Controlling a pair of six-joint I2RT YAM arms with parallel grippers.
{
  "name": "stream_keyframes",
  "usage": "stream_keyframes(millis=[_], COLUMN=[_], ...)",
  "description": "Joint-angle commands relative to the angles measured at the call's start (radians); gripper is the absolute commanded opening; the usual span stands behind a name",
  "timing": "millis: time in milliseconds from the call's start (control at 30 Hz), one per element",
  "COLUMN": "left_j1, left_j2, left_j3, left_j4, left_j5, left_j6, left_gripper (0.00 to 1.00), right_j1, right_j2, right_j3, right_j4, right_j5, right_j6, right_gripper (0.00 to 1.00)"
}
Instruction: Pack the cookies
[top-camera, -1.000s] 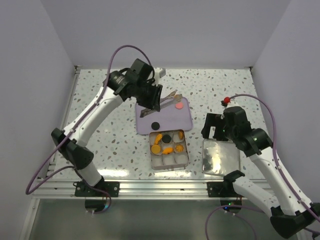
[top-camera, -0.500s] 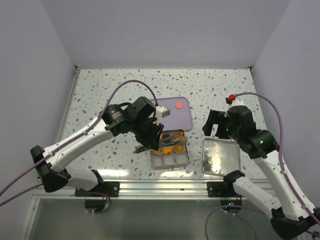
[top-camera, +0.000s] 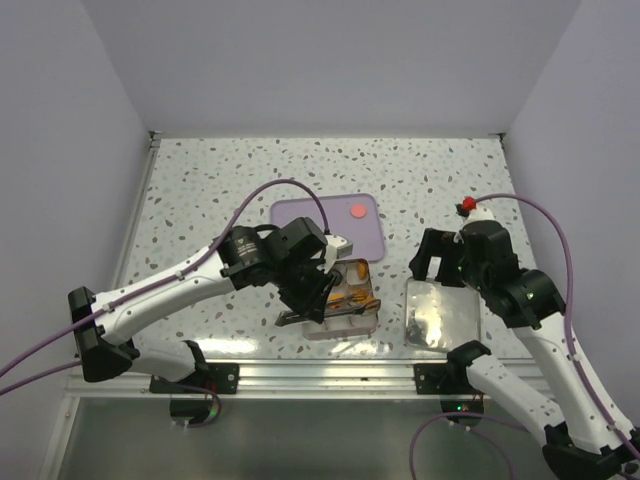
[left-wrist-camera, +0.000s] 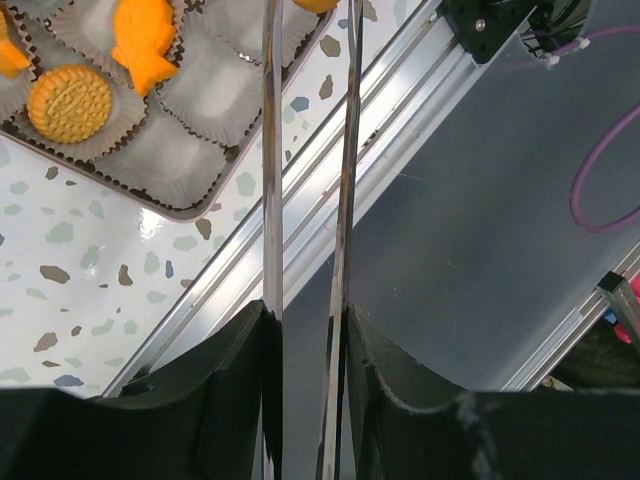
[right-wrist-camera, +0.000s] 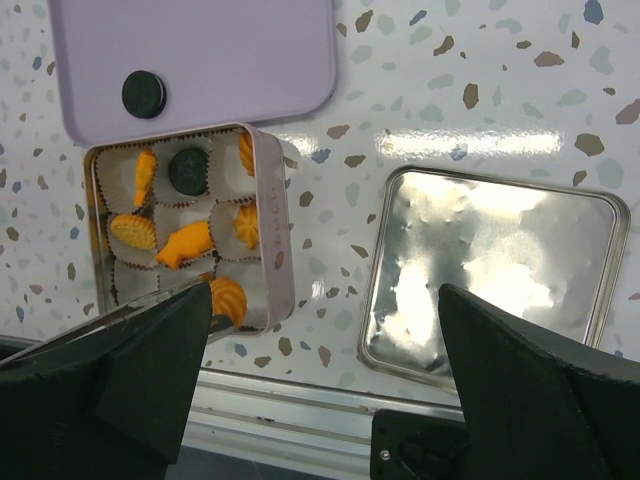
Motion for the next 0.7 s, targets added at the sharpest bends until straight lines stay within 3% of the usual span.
stream_keyframes(millis=[0,233,367,667], left_j1=[-0.007,-0.017,-0.018,-0.020], left_j2=[-0.025,-0.023,-0.017,0.000], left_j3=[-0.010,-0.033,-0.044,-0.042], left_j4=[0.016,0.021,0.035,0.042], left_j5=[-0.030,-0.035,-0.033,-0.033], left_j6=[-0.023,-0.032,-0.037,-0.026], left_gripper=[0.26,0.28,0.36,0.44], right_j1=[0.004,0.004,0.004,0.004], right_j2=[-0.009,-0.008,-0.002,0.008], right_j3=[0.003,0.003,0.000,-0.004], right_j4=[-0.014,-0.006,0.002,0.013], right_j5=[0.015,0.015,0.013,0.026], right_j6=[-0.001,-0.004,-0.005,-0.016], right_gripper=[0.99,0.99,0.99,0.99])
